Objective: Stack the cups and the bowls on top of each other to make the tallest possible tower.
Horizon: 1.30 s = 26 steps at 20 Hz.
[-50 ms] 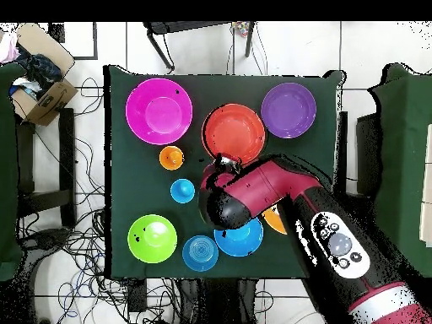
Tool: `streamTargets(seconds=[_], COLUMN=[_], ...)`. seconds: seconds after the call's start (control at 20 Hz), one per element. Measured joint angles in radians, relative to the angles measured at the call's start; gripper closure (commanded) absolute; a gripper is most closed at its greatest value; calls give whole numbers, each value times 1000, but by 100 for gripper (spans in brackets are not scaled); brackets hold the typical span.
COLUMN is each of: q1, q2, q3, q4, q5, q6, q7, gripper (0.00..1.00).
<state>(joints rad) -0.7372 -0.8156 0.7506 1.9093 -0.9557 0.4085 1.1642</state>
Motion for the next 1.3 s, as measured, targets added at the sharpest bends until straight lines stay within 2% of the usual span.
streamTargets(seconds=[0.35, 0.55, 0.85, 1.1, 1.3], q1=[-12, -63, -173, -233, -247], q2=[-46, -68, -94, -95, -102], q3=[-2, 2, 3, 3, 3], q4=[32, 61, 102, 119, 133], q5=[1, 1, 0, 0, -5], q6=[-51, -80, -113, -113, -113], q7=[2, 2, 2, 2, 2], gripper=[100, 100, 100, 100, 100])
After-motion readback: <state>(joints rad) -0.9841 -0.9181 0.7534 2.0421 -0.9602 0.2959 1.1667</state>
